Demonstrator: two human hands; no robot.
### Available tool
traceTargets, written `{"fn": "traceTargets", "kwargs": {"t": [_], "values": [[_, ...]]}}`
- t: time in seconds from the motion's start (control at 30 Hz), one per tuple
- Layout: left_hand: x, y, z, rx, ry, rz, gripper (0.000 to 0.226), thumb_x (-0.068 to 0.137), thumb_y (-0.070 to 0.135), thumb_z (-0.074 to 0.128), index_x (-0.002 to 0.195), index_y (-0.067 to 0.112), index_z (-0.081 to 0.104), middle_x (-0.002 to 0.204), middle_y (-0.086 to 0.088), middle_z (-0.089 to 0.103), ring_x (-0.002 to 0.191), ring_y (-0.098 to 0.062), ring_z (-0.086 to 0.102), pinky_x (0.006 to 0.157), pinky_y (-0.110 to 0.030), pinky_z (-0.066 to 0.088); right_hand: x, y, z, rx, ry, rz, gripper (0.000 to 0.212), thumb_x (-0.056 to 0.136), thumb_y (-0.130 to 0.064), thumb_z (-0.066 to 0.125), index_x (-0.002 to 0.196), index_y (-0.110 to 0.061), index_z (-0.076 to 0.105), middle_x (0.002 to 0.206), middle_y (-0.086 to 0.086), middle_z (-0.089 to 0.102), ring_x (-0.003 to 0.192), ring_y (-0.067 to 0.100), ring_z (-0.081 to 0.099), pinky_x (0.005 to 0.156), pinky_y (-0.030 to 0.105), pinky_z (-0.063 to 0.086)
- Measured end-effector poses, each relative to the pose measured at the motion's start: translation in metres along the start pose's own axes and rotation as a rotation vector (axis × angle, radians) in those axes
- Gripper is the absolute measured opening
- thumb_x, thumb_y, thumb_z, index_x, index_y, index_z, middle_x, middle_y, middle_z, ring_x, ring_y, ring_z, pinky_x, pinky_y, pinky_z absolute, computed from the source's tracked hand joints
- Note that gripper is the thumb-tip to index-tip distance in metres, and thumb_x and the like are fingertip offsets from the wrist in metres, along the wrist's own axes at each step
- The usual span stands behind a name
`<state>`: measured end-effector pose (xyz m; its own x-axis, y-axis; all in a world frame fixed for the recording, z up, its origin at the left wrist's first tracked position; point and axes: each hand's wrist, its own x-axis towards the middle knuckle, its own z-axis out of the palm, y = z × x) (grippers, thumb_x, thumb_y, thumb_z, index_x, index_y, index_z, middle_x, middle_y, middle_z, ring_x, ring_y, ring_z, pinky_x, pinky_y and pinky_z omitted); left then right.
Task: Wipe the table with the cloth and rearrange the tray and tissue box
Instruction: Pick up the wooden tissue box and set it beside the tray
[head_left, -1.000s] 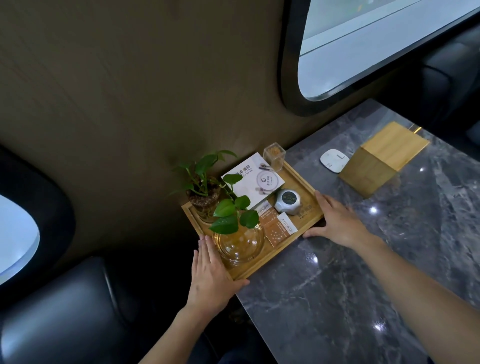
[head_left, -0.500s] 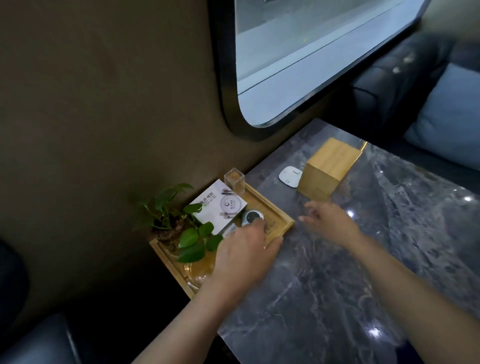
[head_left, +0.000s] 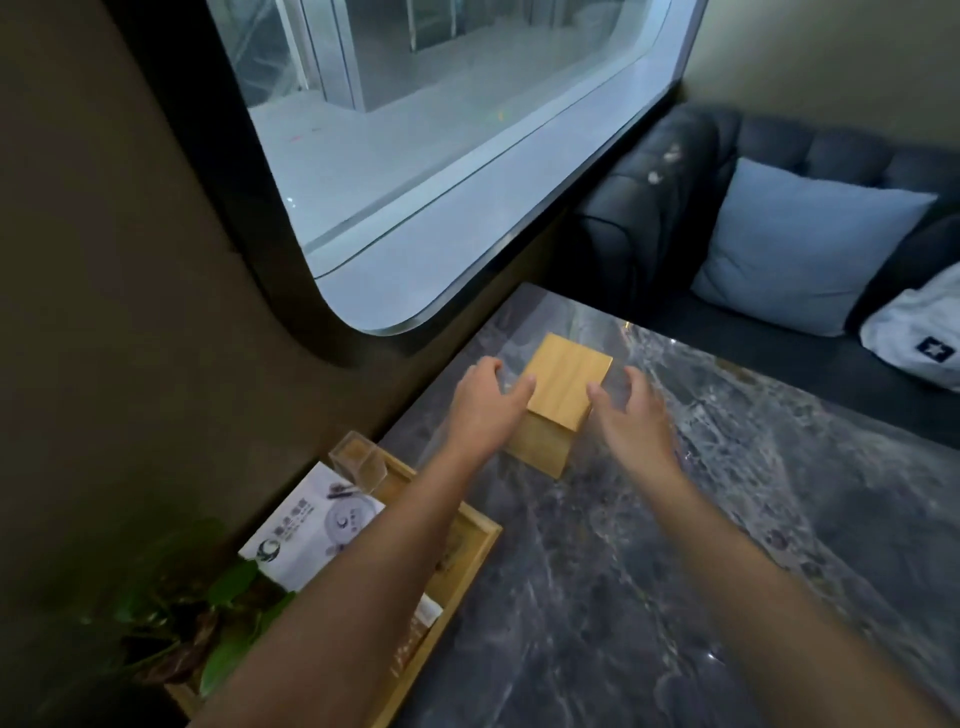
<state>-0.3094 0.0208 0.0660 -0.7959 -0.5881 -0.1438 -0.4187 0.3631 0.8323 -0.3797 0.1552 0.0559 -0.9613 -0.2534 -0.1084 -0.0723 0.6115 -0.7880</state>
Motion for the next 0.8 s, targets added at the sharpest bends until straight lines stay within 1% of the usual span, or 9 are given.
{"fn": "traceTargets", "kwargs": {"t": [0.1, 0.2, 0.23, 0.33, 0.43, 0.57, 0.67, 0.73, 0.8], "values": [[0.015, 0.0, 0.014, -0.086, -0.107, -0.085, 0.063, 0.087, 0.046, 0.05, 0.138, 0.011, 0.034, 0.143, -0.011, 0.043, 0.128, -0.027, 0.043, 0.106, -0.046, 0.039, 0.012, 0.002, 0.015, 0.125, -0.068, 0.067, 0.072, 0.09, -0.046, 0.045, 0.145, -0.012, 0.014, 0.155, 0.011, 0.017, 0.141, 0.027, 0.016, 0.114, 0.043, 0.018], [0.023, -0.005, 0.028, -0.107, -0.199, -0.138, 0.053, 0.088, 0.044, 0.048, 0.13, 0.012, 0.041, 0.129, -0.01, 0.053, 0.116, -0.027, 0.051, 0.098, -0.044, 0.044, 0.015, 0.006, 0.034, 0.23, -0.088, 0.09, 0.096, 0.071, -0.077, 0.041, 0.143, -0.017, 0.02, 0.151, 0.012, 0.029, 0.137, 0.03, 0.028, 0.113, 0.052, 0.025], [0.023, -0.006, 0.032, -0.1, -0.19, -0.135, 0.048, 0.089, 0.042, 0.047, 0.126, 0.011, 0.045, 0.121, -0.009, 0.056, 0.111, -0.027, 0.053, 0.094, -0.041, 0.045, 0.016, 0.011, 0.041, 0.264, -0.093, 0.101, 0.099, 0.068, -0.081, 0.04, 0.143, -0.019, 0.018, 0.149, 0.011, 0.032, 0.134, 0.031, 0.032, 0.11, 0.054, 0.029], [0.027, -0.012, 0.04, -0.084, -0.108, -0.125, 0.036, 0.091, 0.039, 0.042, 0.111, 0.011, 0.054, 0.102, -0.007, 0.06, 0.097, -0.027, 0.056, 0.085, -0.041, 0.045, 0.014, 0.008, 0.053, 0.34, -0.083, 0.138, 0.085, 0.083, -0.055, 0.047, 0.146, -0.02, 0.001, 0.152, 0.011, 0.026, 0.137, 0.028, 0.028, 0.112, 0.051, 0.026], [0.029, -0.018, 0.04, -0.157, -0.047, -0.121, 0.032, 0.092, 0.035, 0.036, 0.097, 0.012, 0.057, 0.088, -0.004, 0.061, 0.087, -0.025, 0.057, 0.078, -0.041, 0.046, 0.014, -0.002, 0.056, 0.388, -0.081, 0.125, 0.095, 0.074, -0.067, 0.046, 0.145, -0.026, -0.002, 0.155, 0.006, 0.021, 0.139, 0.024, 0.024, 0.114, 0.05, 0.023], [0.035, -0.028, 0.033, -0.288, -0.061, -0.18, 0.025, 0.094, 0.027, 0.036, 0.113, 0.024, 0.052, 0.107, -0.005, 0.059, 0.102, -0.028, 0.058, 0.091, -0.054, 0.05, 0.011, -0.015, 0.051, 0.194, -0.148, 0.054, 0.075, 0.089, -0.055, 0.037, 0.145, -0.026, -0.002, 0.158, 0.0, -0.002, 0.144, 0.02, 0.001, 0.118, 0.049, 0.005], [0.04, -0.04, 0.028, -0.319, -0.049, -0.231, 0.036, 0.093, 0.019, 0.037, 0.126, 0.028, 0.047, 0.127, -0.007, 0.051, 0.112, -0.029, 0.053, 0.095, -0.053, 0.048, 0.005, -0.025, 0.05, 0.098, -0.24, -0.037, 0.066, 0.091, -0.051, 0.036, 0.146, -0.023, 0.01, 0.158, 0.001, 0.002, 0.144, 0.02, 0.006, 0.117, 0.05, 0.007], [0.042, -0.046, 0.026, -0.307, -0.014, -0.277, 0.035, 0.091, 0.031, 0.041, 0.123, 0.026, 0.054, 0.129, -0.009, 0.052, 0.11, -0.027, 0.054, 0.093, -0.047, 0.05, 0.001, -0.028, 0.055, 0.017, -0.316, -0.097, 0.062, 0.093, -0.048, 0.035, 0.145, -0.019, 0.017, 0.158, 0.002, 0.006, 0.144, 0.02, 0.009, 0.118, 0.046, 0.005], [0.043, -0.047, 0.025, -0.288, -0.037, -0.333, 0.048, 0.086, 0.053, 0.041, 0.118, 0.022, 0.058, 0.125, -0.01, 0.054, 0.105, -0.024, 0.057, 0.085, -0.039, 0.051, -0.002, -0.03, 0.063, -0.062, -0.333, -0.152, 0.058, 0.095, -0.044, 0.032, 0.145, -0.017, 0.019, 0.158, 0.004, 0.007, 0.143, 0.02, 0.01, 0.116, 0.042, 0.003]]}}
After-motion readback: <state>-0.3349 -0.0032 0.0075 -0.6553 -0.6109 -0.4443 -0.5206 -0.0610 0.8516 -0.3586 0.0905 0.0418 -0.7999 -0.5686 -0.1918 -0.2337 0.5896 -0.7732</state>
